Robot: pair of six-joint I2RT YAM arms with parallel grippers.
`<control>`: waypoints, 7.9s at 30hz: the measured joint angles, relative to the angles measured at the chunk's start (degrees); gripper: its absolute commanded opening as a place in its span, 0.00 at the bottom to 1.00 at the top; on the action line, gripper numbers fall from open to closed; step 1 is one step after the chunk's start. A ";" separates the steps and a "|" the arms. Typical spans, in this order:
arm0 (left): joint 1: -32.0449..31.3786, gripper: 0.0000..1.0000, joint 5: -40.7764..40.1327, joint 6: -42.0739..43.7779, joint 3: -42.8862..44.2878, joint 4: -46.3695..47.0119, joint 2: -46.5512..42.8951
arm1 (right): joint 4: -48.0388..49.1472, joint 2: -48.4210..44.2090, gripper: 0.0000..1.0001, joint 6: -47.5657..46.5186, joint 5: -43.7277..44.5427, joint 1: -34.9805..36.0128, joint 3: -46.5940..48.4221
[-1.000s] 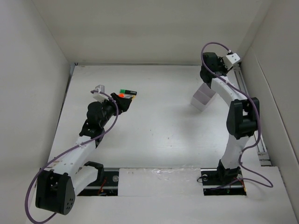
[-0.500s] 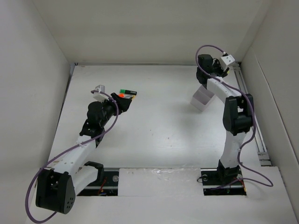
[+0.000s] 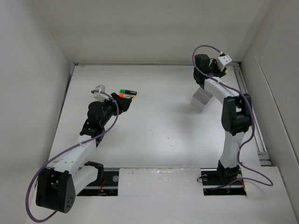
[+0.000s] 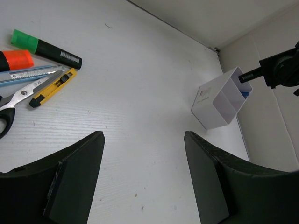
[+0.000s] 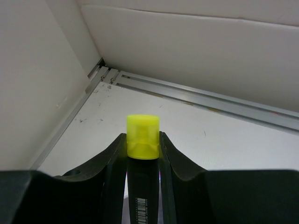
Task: Sort the stationery into containers
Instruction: Place the pen in the storage box, then pick up the pen from the center of the board, then place the pen in the storage box.
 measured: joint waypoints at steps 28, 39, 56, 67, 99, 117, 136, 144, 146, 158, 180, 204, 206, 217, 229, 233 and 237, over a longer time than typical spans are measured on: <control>-0.02 0.66 -0.66 0.00 0.00 0.00 0.44 | 0.79 2.54 0.33 1.57 1.73 3.02 -1.03; -0.02 0.66 -1.11 0.00 0.00 -0.02 0.44 | 0.79 -1.66 0.51 2.36 1.46 5.66 -3.23; -0.02 0.66 -9.79 -0.09 0.15 -2.80 2.03 | -0.94 -13.29 0.00 7.23 -14.62 14.73 -12.20; -0.02 0.64 -19.47 -5.75 3.52 -7.32 10.84 | -3.89 -22.21 0.00 13.29 -40.76 25.57 -21.38; -0.63 0.49 -21.75 -10.75 42.60 -17.73 55.58 | -8.70 -33.99 0.23 17.57 -61.86 23.85 -33.16; -1.31 0.49 -23.54 -9.68 54.16 -23.10 64.59 | -8.09 -34.86 0.24 17.59 -63.67 23.82 -33.24; -9.25 0.48 -34.47 0.24 71.78 -36.35 74.23 | -5.97 -39.87 0.52 19.30 -64.02 20.81 -36.87; -9.27 0.34 -38.14 2.62 72.06 -37.51 74.84 | -4.20 -43.36 0.54 20.50 -66.49 17.88 -39.76; -9.40 0.27 -38.62 3.15 72.11 -37.66 74.88 | -3.74 -43.39 0.54 20.59 -66.86 17.49 -39.89; -10.60 0.05 -34.97 5.27 64.72 -31.80 70.66 | -1.99 -43.91 0.68 21.64 -69.96 14.51 -41.66; -21.59 0.03 -10.88 7.69 25.29 -7.61 37.70 | 4.11 -39.28 0.76 20.83 -87.14 10.16 -43.36; -30.36 0.06 -5.09 11.30 20.92 -1.57 33.20 | 6.49 -30.10 0.66 19.15 -97.35 10.82 -41.62; -30.34 0.06 -4.46 11.45 20.92 -1.36 33.20 | 6.47 -30.10 0.61 19.10 -97.35 10.82 -41.59; -30.36 0.12 -1.90 12.68 20.87 -1.29 33.20 | 6.88 -30.10 0.28 18.71 -96.52 10.82 -41.59; -30.36 0.76 -3.50 13.29 19.69 0.02 31.36 | 6.99 -30.08 0.02 18.78 -95.54 10.54 -41.59; -30.36 0.80 -3.98 13.53 18.18 0.83 28.06 | 7.04 -30.10 0.02 19.10 -95.01 9.05 -41.59; -30.36 0.80 -5.09 13.57 15.30 2.16 22.91 | 7.06 -30.14 0.02 19.67 -93.26 6.38 -41.59</control>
